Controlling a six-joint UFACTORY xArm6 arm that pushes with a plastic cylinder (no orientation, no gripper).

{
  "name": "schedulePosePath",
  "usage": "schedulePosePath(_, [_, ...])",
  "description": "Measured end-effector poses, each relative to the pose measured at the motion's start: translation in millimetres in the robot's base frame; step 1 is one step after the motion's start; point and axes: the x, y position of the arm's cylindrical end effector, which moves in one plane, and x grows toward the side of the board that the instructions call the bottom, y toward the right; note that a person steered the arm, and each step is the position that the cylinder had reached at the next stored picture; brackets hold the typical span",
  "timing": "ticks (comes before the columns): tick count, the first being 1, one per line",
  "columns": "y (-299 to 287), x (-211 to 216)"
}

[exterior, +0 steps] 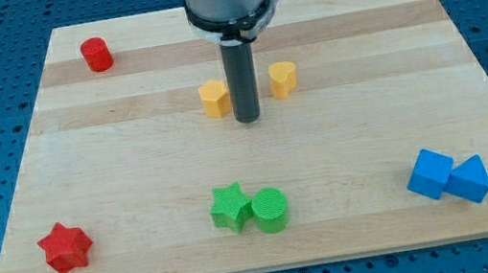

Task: Slide the green circle to the blue cube

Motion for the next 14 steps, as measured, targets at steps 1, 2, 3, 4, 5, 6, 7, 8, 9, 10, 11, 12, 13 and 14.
schedulePosePath(1, [-20.1, -12.8])
schedulePosePath(2, [-44.3, -17.5])
schedulePosePath(3, [-44.3, -17.7])
schedulePosePath(4, [-44.3, -17.7])
schedulePosePath(5, [-46.8, -11.6])
schedulePosePath(6, [-49.4, -16.4])
schedulePosePath(7, [-61.9, -50.6])
schedulePosePath(8, [-73.0, -82.7])
schedulePosePath(9, [-86.0, -101.4])
schedulePosePath(10, [-98.5, -116.8])
schedulePosePath(11, [-98.5, -116.8])
schedulePosePath(12, [-96.2, -133.1])
schedulePosePath(13, [-96.2, -170.1])
schedulePosePath(14, [-97.9, -174.9])
